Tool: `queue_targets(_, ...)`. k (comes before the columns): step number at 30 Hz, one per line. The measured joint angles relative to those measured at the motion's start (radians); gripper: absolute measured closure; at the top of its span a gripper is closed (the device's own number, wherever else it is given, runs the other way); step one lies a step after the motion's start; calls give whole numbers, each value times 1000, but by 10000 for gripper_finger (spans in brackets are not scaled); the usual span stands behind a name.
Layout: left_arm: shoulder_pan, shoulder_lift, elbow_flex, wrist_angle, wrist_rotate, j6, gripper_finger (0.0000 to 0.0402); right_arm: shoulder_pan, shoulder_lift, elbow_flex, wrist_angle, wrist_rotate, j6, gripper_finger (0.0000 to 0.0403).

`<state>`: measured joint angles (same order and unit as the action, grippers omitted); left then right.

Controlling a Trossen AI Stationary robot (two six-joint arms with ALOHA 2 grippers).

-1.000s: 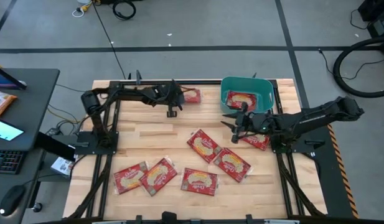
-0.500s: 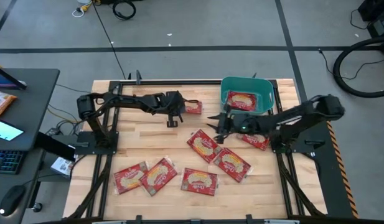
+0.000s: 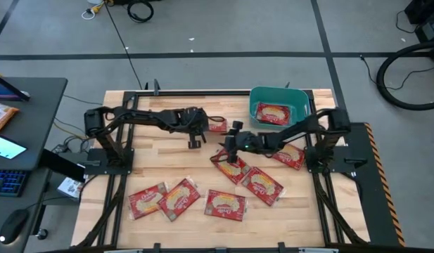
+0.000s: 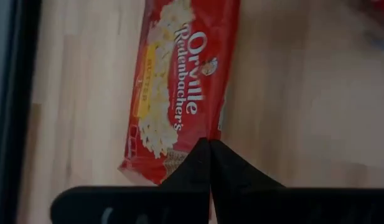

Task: Sort popcorn bags into baskets
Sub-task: Put the red popcorn bag into the blue bin

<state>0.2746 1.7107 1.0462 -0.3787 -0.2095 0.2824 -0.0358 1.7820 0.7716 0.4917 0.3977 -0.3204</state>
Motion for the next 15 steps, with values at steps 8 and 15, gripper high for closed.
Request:
queue_targets(8, -37, -20, 1, -4, 49, -42, 401, 2, 101, 76, 2, 97, -99, 174)
queue_targets(15, -80, -24, 1, 22, 98, -62, 401, -12, 137, 81, 4, 114, -135, 210)
